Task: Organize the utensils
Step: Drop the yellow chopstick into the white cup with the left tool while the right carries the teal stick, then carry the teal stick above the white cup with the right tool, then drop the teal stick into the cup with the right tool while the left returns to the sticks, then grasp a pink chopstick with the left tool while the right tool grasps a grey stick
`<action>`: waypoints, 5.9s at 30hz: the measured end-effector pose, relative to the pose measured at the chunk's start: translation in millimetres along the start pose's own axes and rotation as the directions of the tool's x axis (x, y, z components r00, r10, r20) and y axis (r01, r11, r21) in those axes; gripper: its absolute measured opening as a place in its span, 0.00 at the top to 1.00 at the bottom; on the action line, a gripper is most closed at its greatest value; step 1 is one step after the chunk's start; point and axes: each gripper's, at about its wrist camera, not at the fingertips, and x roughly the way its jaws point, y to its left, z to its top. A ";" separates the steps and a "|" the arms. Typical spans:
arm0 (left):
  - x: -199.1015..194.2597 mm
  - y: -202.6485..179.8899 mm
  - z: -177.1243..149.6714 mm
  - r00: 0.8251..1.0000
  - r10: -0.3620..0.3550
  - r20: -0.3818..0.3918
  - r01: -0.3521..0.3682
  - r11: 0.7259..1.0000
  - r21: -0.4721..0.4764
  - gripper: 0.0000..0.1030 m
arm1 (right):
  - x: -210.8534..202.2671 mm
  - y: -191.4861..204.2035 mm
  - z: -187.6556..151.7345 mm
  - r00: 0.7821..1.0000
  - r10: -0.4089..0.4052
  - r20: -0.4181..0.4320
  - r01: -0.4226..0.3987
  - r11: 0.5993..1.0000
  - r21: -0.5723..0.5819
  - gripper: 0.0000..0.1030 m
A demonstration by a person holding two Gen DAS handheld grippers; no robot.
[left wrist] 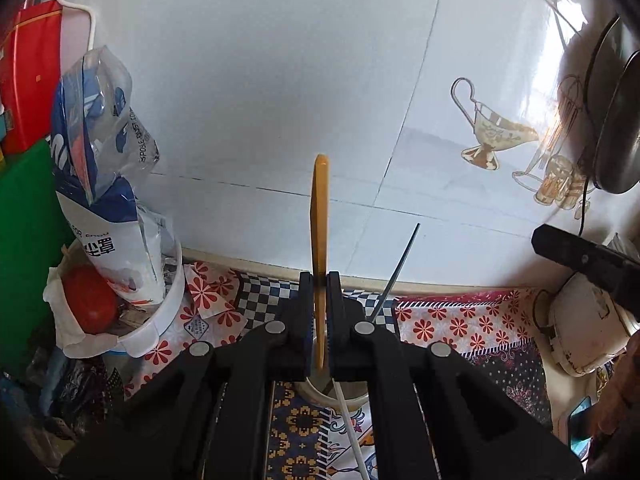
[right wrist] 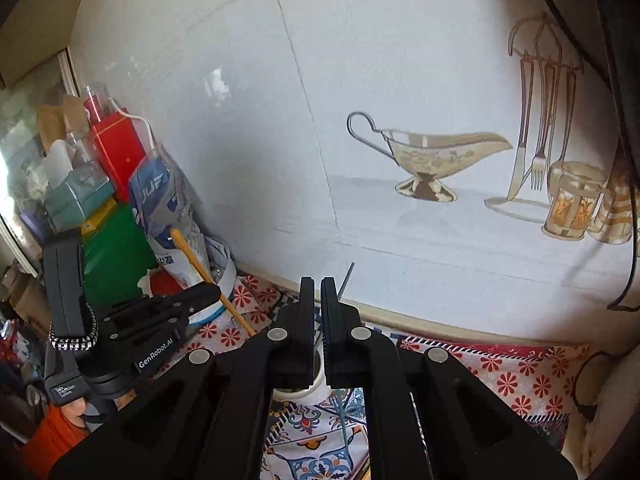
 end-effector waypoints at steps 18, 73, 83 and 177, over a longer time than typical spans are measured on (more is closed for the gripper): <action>34.8 1.8 -20.7 0.992 -0.022 -0.123 0.026 0.999 0.033 0.96 | 158.7 -54.8 -107.7 0.863 0.018 -0.506 0.003 0.999 0.040 0.78; -35.9 4.9 -45.8 0.995 -0.023 -0.099 0.025 1.000 0.018 0.95 | 101.3 -72.0 -187.9 0.789 -0.035 -0.614 0.045 0.999 0.000 0.94; -41.9 15.6 -47.8 0.995 -0.006 -0.098 0.006 1.000 -0.005 0.96 | 152.8 -81.9 -164.7 0.768 -0.063 -0.637 0.090 0.996 0.009 0.86; 59.0 -94.9 -217.6 0.837 -0.011 -0.547 0.133 0.974 0.185 0.98 | 31.5 -67.2 -249.4 0.847 -0.080 -0.526 0.158 0.982 0.105 0.82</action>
